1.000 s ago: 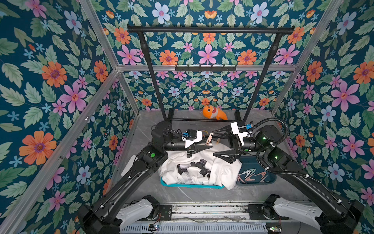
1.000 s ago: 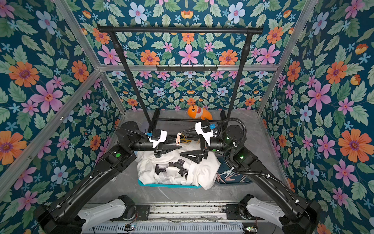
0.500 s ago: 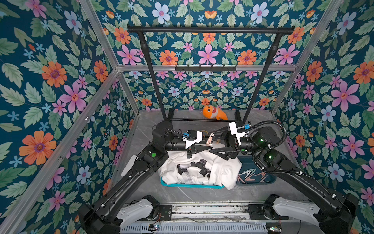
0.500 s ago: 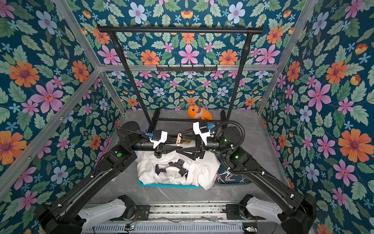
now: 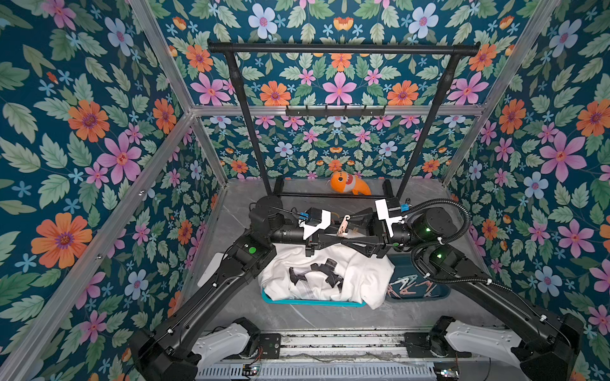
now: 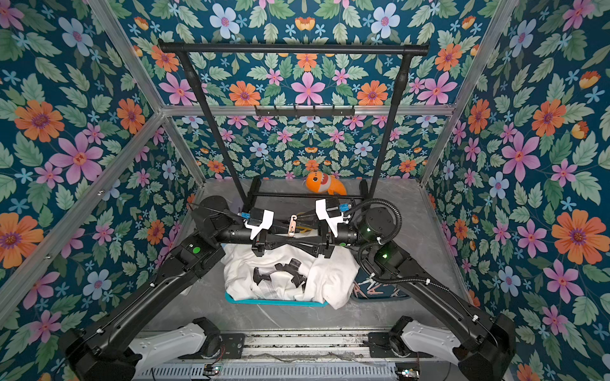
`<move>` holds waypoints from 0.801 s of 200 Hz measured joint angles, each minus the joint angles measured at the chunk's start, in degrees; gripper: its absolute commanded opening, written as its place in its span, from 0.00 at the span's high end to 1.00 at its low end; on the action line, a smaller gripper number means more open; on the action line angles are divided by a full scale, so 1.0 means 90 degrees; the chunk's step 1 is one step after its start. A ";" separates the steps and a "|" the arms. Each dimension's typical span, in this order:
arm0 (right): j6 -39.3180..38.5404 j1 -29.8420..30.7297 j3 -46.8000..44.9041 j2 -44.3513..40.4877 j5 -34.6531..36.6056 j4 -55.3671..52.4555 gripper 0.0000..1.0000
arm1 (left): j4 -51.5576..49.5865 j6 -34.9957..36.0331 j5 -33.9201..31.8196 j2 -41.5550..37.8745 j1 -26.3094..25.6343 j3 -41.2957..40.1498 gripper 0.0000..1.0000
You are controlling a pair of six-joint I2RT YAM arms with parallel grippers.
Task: Use clothespins to secure the t-shirt on both sides of the hanger
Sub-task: Open the clothespin.
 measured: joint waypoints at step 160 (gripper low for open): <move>-0.0238 0.0078 0.0092 -0.0010 0.0216 -0.0119 0.67 | 0.0049 -0.0432 0.0194 0.0044 -0.0002 0.0134 0.99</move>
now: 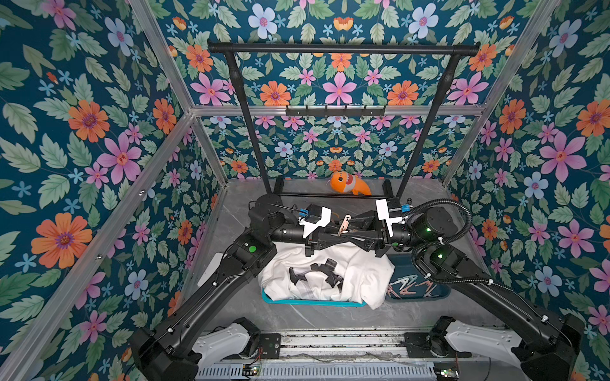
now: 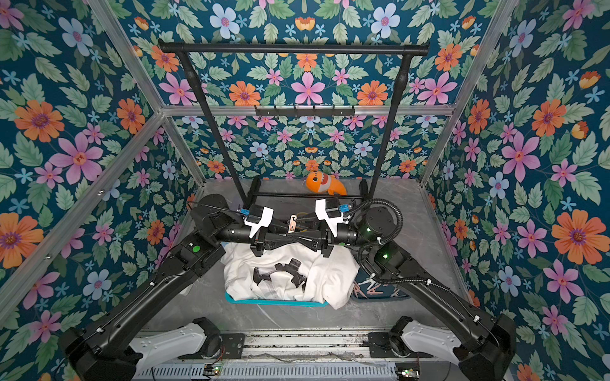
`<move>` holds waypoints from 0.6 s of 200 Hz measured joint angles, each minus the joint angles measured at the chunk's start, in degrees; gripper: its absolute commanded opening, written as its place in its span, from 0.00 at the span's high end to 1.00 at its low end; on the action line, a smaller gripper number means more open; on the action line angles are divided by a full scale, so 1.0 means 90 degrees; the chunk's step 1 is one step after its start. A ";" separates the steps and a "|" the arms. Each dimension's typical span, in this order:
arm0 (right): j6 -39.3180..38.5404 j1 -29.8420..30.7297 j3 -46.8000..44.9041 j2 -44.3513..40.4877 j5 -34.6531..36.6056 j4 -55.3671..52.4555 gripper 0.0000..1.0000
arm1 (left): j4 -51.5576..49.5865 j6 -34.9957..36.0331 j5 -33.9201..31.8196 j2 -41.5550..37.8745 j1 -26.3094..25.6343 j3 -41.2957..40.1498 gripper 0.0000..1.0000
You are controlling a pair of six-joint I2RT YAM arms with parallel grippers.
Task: Use clothespins to secure the t-shirt on both sides of the hanger
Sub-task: Open the clothespin.
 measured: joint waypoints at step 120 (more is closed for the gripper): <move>-0.0080 0.0012 -0.0223 -0.0080 0.0289 -0.0002 0.71 | -0.0199 -0.0024 -0.0257 -0.0253 0.0000 -0.0124 0.23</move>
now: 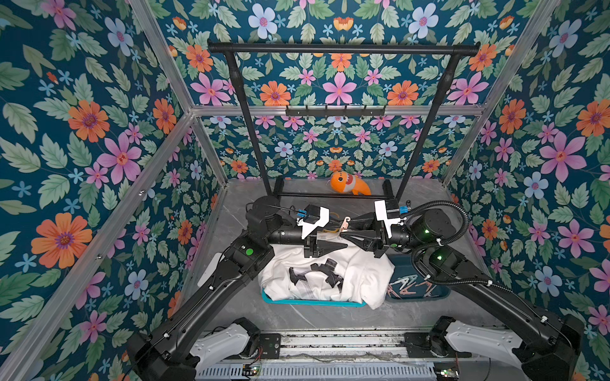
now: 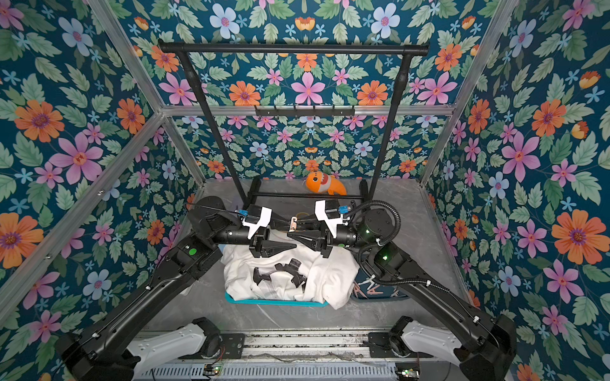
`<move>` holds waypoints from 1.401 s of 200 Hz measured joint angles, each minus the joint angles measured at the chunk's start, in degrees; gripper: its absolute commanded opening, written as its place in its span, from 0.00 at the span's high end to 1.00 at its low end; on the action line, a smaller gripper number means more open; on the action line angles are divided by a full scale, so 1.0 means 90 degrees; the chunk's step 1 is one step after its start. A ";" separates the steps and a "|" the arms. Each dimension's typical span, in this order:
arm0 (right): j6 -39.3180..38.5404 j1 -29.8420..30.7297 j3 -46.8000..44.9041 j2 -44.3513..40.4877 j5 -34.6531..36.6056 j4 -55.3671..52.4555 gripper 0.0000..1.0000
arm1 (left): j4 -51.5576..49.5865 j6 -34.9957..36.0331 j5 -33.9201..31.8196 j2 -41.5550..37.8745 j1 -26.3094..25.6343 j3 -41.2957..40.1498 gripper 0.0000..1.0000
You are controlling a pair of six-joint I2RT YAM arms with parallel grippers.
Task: Use clothespins to secure the t-shirt on both sides of the hanger
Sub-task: Open the clothespin, then pick up the hanger from the basket.
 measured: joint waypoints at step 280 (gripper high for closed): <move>0.0930 -0.1365 -0.0495 0.1086 0.0471 0.0588 1.00 | -0.5812 0.3053 -0.3419 0.2450 0.2735 0.1637 0.33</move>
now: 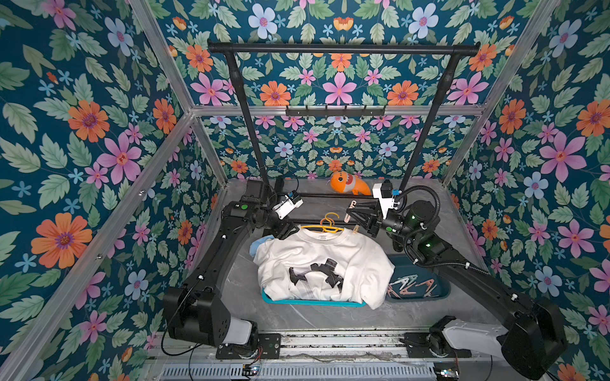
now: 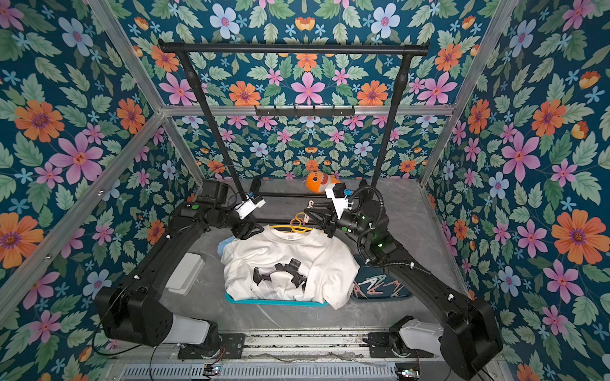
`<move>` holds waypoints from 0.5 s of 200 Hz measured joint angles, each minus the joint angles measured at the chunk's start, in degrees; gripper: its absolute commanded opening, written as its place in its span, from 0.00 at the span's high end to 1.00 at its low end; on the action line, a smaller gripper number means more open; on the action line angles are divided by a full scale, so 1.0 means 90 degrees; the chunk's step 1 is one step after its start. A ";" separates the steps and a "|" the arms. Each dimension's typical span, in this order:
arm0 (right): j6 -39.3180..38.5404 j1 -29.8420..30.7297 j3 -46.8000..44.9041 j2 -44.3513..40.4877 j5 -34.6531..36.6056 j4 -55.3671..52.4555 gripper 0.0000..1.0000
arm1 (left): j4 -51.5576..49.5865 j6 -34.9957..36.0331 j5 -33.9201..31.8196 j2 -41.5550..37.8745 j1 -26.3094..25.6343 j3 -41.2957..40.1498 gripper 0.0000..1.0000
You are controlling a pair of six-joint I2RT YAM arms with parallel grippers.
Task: Use clothespins to secure the t-shirt on both sides of the hanger
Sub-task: Pick up the hanger from the basket.
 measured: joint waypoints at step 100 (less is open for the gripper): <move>0.1027 -0.0012 0.0427 0.1277 -0.0767 0.1467 1.00 | -0.0240 0.0323 -0.1372 0.0189 0.0138 -0.0427 0.45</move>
